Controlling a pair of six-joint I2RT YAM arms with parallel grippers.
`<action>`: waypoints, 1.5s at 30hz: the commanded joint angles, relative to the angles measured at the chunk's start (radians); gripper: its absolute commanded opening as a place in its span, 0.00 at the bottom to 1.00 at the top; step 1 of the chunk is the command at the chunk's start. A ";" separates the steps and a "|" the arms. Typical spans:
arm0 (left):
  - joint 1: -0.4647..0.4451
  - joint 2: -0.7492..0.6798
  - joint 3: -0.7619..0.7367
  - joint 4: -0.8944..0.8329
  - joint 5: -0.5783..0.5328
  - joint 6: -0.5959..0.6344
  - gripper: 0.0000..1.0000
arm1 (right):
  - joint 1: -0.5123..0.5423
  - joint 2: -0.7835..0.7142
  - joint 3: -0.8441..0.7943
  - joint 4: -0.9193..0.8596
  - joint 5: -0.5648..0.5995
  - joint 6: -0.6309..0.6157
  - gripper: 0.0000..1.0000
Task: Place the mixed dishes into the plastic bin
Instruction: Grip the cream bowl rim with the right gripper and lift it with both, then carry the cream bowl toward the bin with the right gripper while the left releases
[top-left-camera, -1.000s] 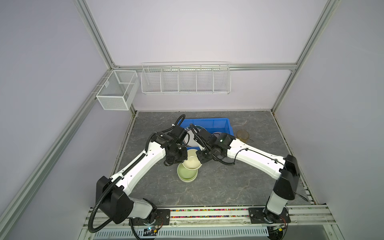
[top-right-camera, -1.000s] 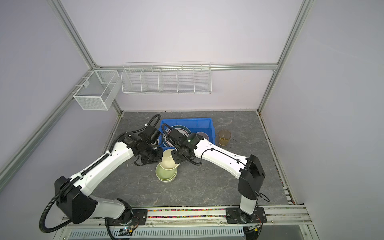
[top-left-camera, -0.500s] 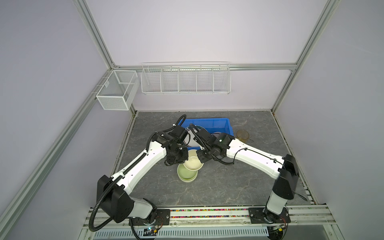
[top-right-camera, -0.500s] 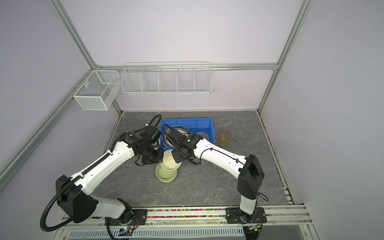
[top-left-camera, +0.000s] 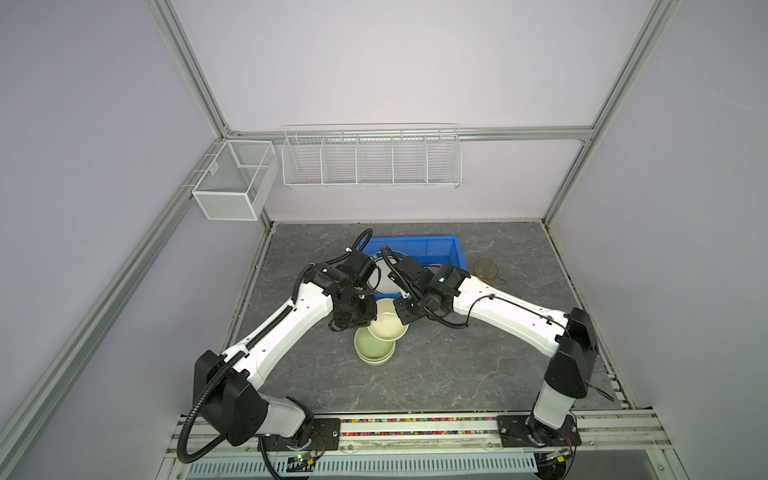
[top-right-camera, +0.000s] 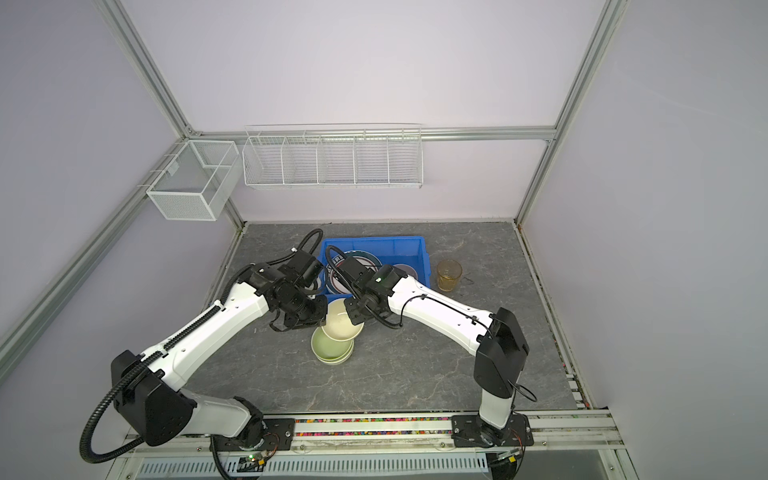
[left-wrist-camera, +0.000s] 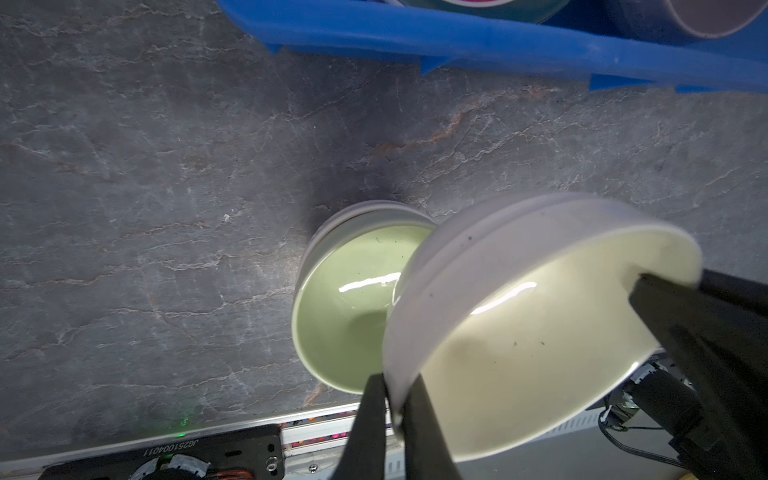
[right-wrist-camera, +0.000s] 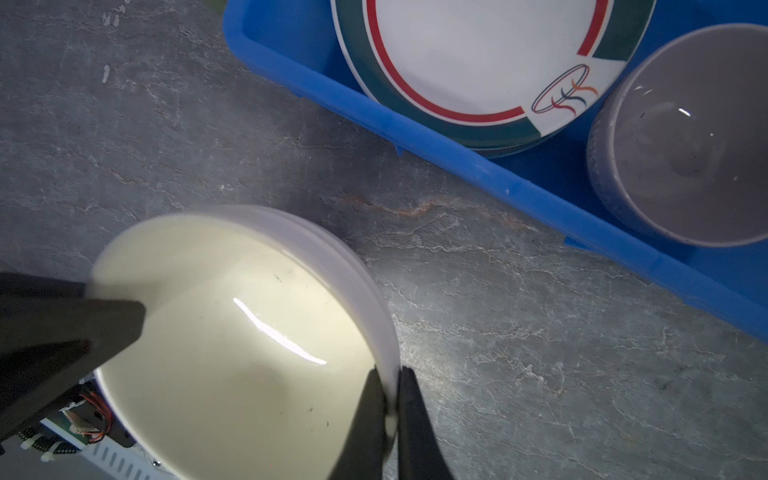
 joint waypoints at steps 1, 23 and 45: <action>-0.001 -0.029 0.033 0.012 -0.001 0.014 0.15 | -0.016 -0.028 -0.021 0.011 -0.054 0.003 0.06; 0.030 -0.040 0.144 -0.084 -0.096 0.052 0.94 | -0.166 -0.158 -0.006 -0.067 -0.086 -0.019 0.06; 0.101 -0.073 0.102 -0.069 -0.081 0.081 1.00 | -0.479 0.043 0.249 -0.178 -0.101 -0.168 0.06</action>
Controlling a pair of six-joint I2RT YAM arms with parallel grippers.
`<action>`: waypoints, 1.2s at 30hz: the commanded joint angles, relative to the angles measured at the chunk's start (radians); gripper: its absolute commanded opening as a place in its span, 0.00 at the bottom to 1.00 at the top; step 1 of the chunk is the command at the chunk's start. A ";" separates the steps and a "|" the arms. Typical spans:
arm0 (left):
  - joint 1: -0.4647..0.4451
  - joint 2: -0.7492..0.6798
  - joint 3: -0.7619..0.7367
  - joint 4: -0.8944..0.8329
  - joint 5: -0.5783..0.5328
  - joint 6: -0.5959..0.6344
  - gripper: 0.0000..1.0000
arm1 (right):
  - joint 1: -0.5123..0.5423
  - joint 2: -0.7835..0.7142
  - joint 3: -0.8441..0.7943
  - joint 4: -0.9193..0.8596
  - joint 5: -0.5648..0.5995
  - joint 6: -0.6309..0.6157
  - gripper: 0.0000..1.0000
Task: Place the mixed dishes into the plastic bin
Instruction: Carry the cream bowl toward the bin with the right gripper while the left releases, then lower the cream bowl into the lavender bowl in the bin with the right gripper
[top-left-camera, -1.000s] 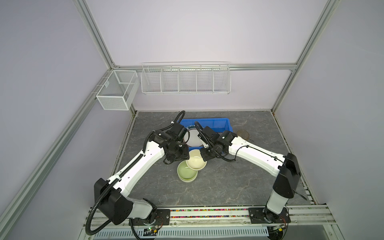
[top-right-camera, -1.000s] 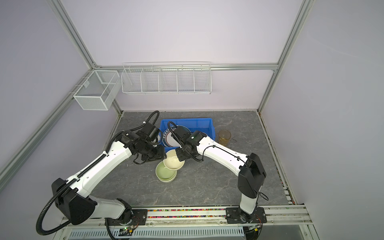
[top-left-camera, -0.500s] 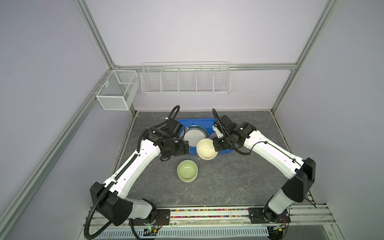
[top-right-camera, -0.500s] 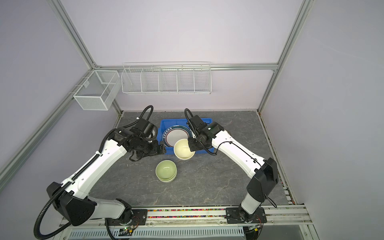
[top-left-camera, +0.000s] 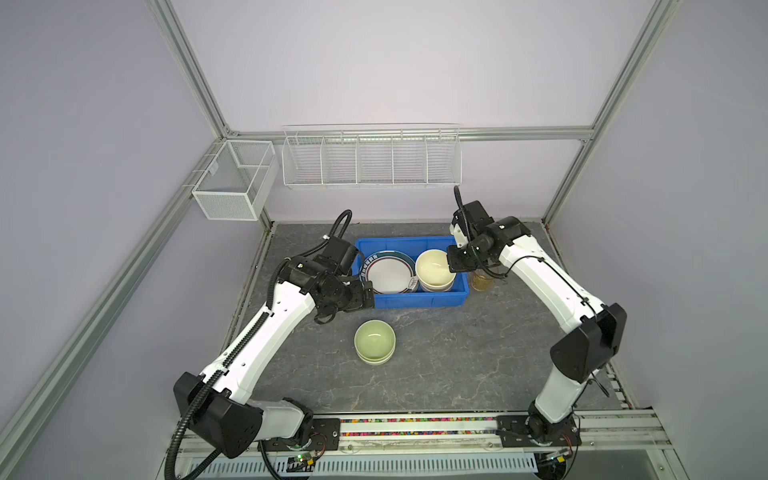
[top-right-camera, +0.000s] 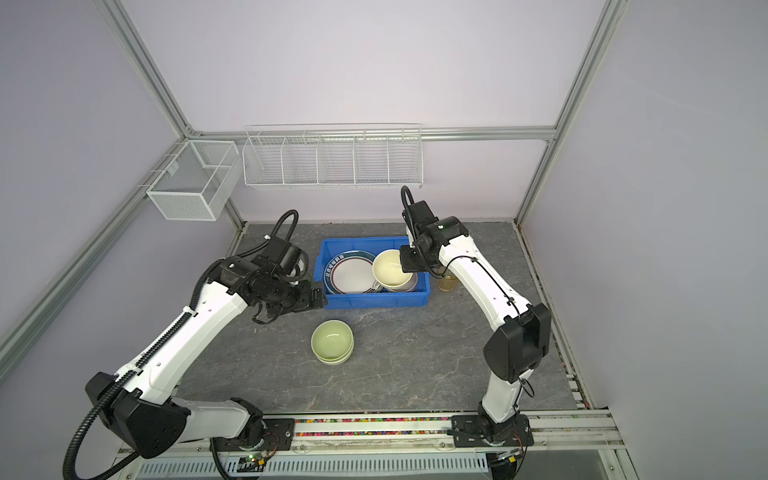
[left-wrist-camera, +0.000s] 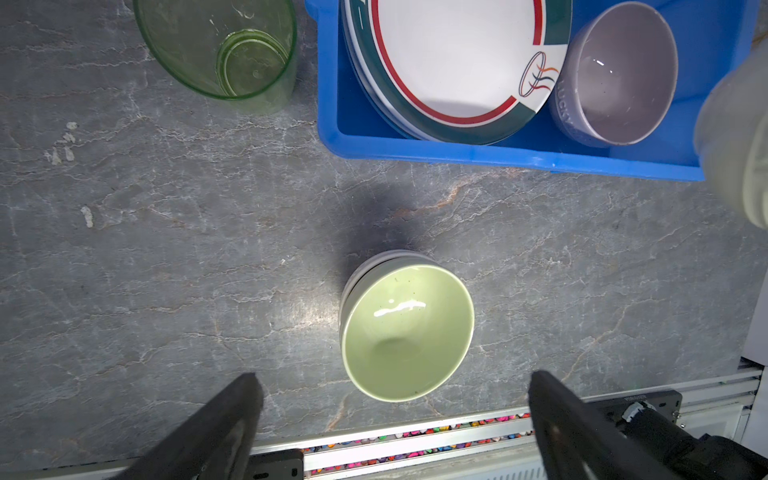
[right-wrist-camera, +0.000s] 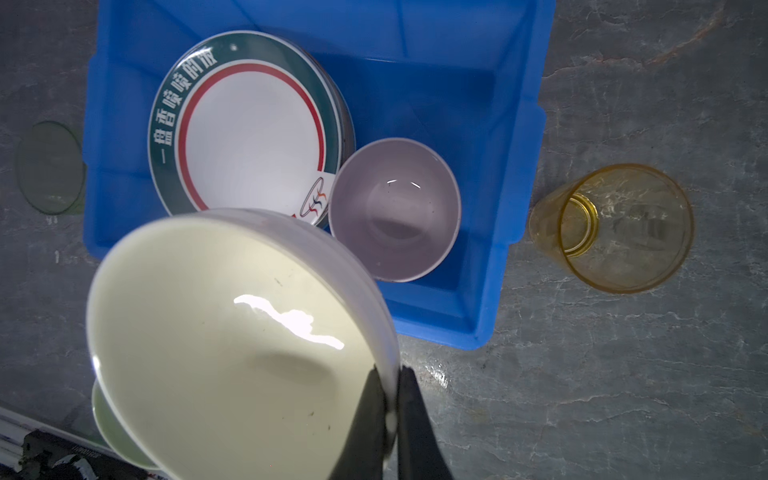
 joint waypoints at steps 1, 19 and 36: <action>0.010 -0.005 -0.003 -0.025 -0.007 0.017 0.99 | -0.019 0.040 0.047 -0.002 -0.025 -0.031 0.06; 0.021 0.077 0.035 -0.028 -0.011 0.022 1.00 | -0.082 0.255 0.170 0.023 -0.041 -0.046 0.06; 0.027 0.192 0.097 -0.034 0.011 0.073 1.00 | -0.092 0.308 0.126 0.063 -0.035 -0.041 0.06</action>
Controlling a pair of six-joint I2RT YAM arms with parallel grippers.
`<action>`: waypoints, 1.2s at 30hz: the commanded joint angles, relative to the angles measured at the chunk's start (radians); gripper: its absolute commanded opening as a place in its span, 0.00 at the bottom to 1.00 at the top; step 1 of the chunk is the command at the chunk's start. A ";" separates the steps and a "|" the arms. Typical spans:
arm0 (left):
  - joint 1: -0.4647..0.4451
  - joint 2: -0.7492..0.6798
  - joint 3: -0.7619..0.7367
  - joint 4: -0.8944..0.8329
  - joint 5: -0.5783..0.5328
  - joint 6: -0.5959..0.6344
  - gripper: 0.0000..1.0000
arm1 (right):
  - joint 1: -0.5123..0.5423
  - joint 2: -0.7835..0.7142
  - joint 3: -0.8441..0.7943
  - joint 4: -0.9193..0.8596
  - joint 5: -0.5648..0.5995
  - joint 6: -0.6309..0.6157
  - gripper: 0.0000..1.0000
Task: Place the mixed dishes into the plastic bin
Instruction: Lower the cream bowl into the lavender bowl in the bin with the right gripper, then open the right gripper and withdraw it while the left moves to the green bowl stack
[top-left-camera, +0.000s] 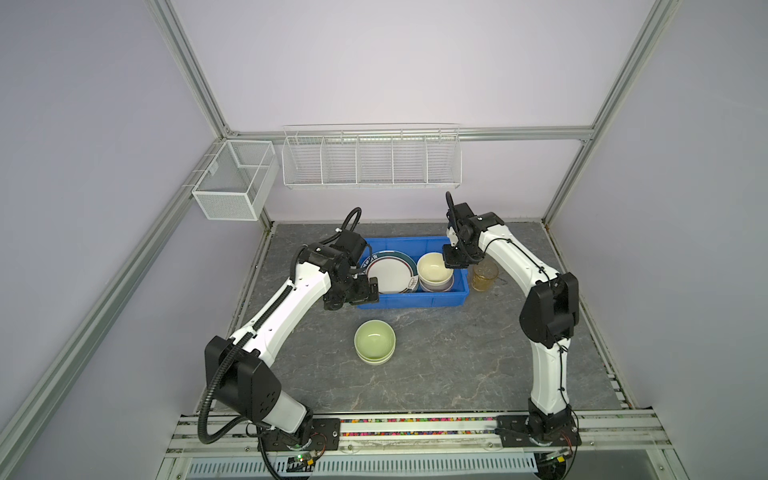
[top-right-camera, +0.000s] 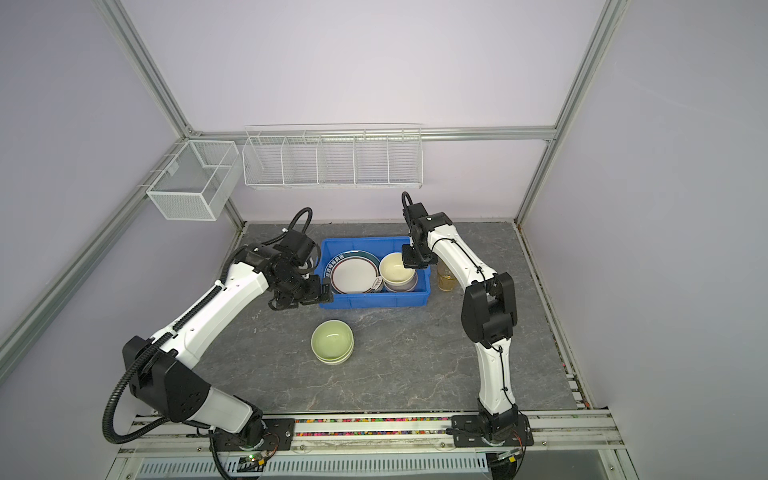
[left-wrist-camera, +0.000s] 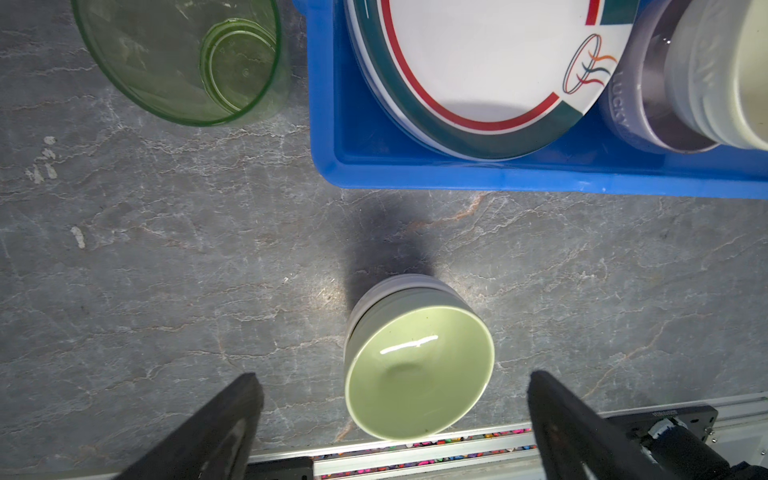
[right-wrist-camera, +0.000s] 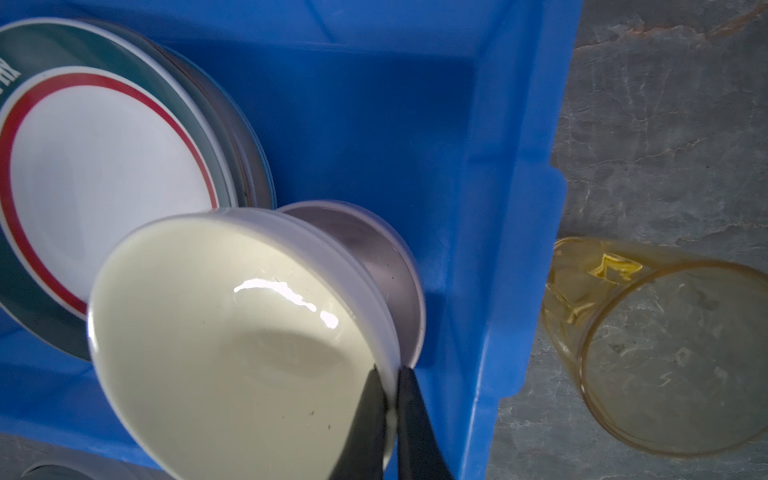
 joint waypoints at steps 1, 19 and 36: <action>0.004 0.002 0.023 -0.026 0.003 0.019 1.00 | -0.005 0.012 -0.019 0.041 -0.007 -0.009 0.06; 0.006 -0.007 0.008 -0.018 0.016 0.011 0.99 | -0.009 -0.026 -0.155 0.144 0.036 0.002 0.12; 0.006 -0.076 -0.060 -0.008 0.042 -0.015 0.99 | -0.003 -0.237 -0.205 0.146 0.062 0.015 0.52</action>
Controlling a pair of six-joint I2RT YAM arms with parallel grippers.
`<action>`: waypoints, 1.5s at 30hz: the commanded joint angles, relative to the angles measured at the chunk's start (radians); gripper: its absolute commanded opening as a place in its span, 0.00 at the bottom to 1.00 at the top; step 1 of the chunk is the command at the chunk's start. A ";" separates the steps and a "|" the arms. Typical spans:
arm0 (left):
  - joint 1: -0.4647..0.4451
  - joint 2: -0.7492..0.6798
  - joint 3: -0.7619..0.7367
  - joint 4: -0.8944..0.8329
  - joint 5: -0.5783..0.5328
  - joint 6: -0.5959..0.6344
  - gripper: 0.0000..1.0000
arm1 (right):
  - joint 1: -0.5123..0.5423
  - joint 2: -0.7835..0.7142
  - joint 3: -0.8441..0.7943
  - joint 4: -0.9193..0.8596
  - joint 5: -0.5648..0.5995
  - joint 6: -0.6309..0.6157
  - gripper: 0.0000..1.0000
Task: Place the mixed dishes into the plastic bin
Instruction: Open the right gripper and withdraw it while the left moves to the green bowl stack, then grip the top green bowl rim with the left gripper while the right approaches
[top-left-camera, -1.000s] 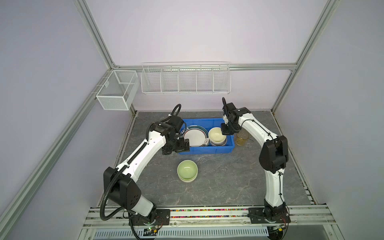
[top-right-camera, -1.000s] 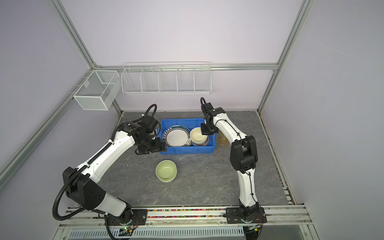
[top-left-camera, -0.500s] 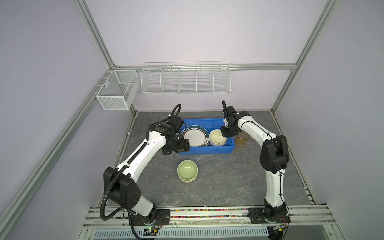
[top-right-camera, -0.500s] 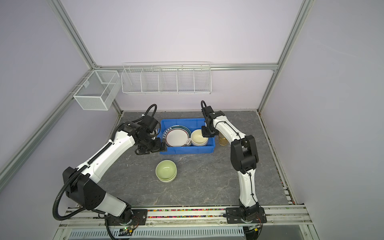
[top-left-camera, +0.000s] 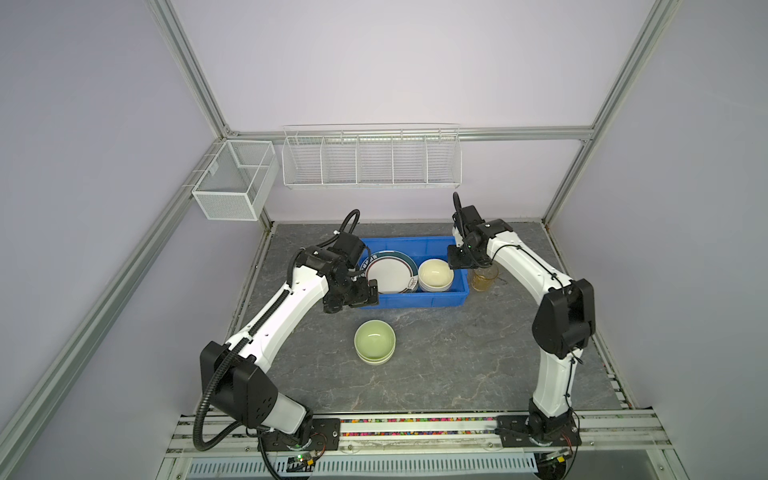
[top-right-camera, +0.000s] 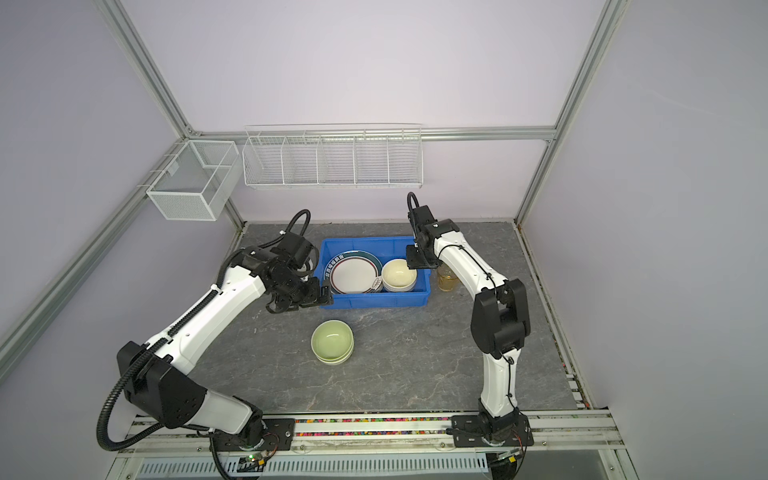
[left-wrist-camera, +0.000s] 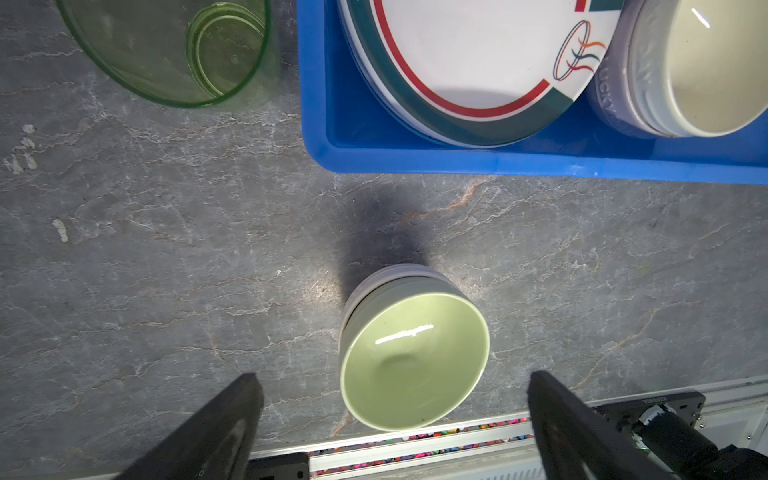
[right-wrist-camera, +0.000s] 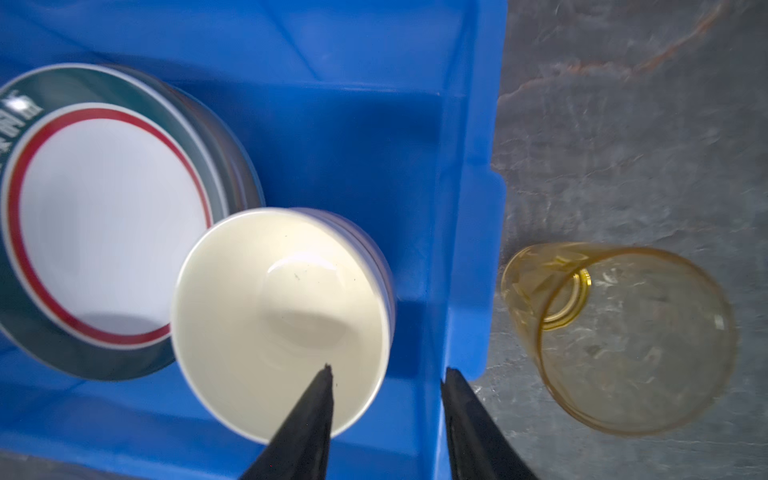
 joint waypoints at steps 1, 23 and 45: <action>0.006 -0.032 -0.028 -0.015 0.014 -0.011 0.99 | 0.004 -0.087 -0.032 0.000 0.004 -0.004 0.56; -0.096 -0.135 -0.327 0.046 -0.024 -0.082 0.86 | 0.118 -0.571 -0.523 0.176 -0.198 0.081 0.88; -0.098 -0.072 -0.397 0.134 -0.011 -0.047 0.40 | 0.119 -0.695 -0.657 0.234 -0.186 0.114 0.92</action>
